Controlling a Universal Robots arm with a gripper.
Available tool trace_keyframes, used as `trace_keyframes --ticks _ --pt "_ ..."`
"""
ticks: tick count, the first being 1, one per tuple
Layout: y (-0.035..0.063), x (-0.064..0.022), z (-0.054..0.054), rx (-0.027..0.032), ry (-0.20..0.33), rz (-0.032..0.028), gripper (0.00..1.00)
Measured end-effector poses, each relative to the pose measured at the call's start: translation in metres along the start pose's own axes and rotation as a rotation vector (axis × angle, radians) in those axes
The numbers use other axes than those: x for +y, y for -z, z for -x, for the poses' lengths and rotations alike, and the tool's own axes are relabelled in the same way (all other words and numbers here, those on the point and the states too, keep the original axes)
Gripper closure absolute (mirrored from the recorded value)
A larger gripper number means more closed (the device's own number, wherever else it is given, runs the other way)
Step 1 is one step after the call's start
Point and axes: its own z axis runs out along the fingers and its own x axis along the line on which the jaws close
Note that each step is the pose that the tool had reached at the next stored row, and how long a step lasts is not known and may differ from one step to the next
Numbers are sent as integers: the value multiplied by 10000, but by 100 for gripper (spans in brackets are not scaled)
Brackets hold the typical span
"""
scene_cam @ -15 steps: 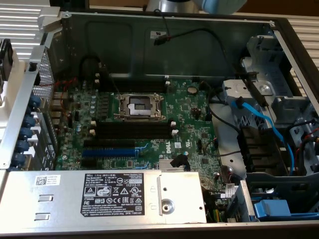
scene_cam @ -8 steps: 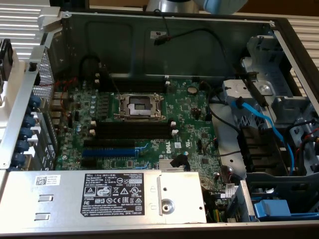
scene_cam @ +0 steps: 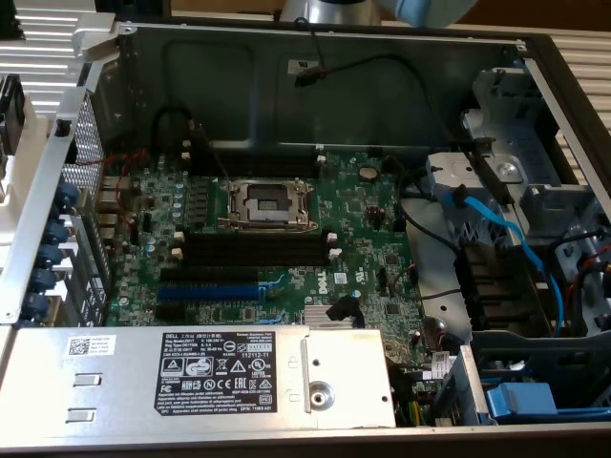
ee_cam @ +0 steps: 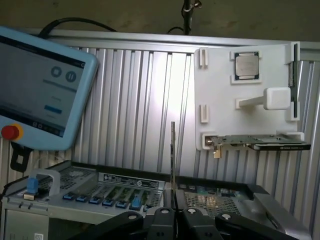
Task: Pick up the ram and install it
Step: 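Pick up the ram and move it above insertion slot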
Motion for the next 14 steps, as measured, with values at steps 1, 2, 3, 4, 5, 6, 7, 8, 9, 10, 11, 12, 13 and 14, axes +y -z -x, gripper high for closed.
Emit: trace_keyframes --ticks 1,2,3,4,5,6,7,8,9,10,11,12,13,14 --pt "9 -46 -13 -1 1 7 88" --pt "18 -90 -24 -1 1 14 88" --pt "26 -135 -36 -2 3 22 88" --pt "33 -179 -48 -2 4 30 88" --pt "41 -225 -60 -2 5 41 88" --pt "46 -270 -71 -3 5 50 88" --pt "50 -314 -82 -5 7 59 88" --pt "55 -359 -94 -6 9 70 88" --pt "59 -403 -105 -7 10 80 88" --pt "63 -450 -117 -8 10 91 88" --pt "67 -495 -128 -8 12 103 88" --pt "70 -539 -139 -9 14 114 88" --pt "72 -585 -150 -10 16 127 88" --pt "74 -627 -159 -11 16 141 88"
